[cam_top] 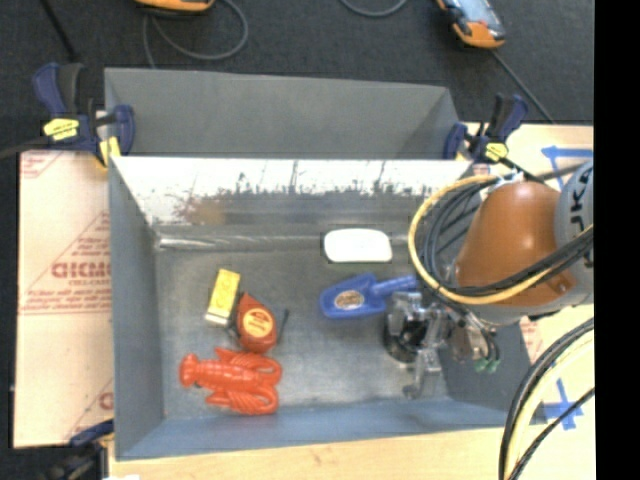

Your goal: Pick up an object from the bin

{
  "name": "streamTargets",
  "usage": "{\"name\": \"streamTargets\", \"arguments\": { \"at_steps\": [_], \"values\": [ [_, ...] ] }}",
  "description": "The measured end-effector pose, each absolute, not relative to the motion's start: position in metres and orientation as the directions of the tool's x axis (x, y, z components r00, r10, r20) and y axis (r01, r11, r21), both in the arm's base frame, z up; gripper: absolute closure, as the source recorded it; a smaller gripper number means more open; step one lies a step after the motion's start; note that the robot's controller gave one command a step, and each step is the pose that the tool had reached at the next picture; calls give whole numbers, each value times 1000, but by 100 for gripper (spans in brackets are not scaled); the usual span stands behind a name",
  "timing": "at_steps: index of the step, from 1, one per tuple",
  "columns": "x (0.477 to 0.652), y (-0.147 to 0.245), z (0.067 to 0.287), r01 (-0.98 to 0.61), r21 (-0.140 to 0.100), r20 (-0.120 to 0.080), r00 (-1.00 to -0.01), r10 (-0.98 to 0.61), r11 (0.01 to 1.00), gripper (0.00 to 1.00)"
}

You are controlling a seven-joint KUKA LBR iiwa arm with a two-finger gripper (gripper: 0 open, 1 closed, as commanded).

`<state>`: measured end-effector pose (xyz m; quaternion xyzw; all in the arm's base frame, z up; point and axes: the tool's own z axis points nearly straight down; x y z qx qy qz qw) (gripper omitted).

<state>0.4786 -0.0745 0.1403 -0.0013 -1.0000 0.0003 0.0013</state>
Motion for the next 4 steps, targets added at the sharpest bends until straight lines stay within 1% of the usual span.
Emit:
{"name": "streamTargets", "arguments": {
  "at_steps": [1,2,3,4],
  "values": [
    [507,-77,106,-63,-3,-11,-998,-63,998,0],
    [516,-122,107,-102,1,1,-995,-102,995,0],
    [533,-142,130,-70,-2,-4,-998,-70,998,0],
    [540,-130,90,-28,-1,-8,-1000,-28,1000,0]
  ]
}}
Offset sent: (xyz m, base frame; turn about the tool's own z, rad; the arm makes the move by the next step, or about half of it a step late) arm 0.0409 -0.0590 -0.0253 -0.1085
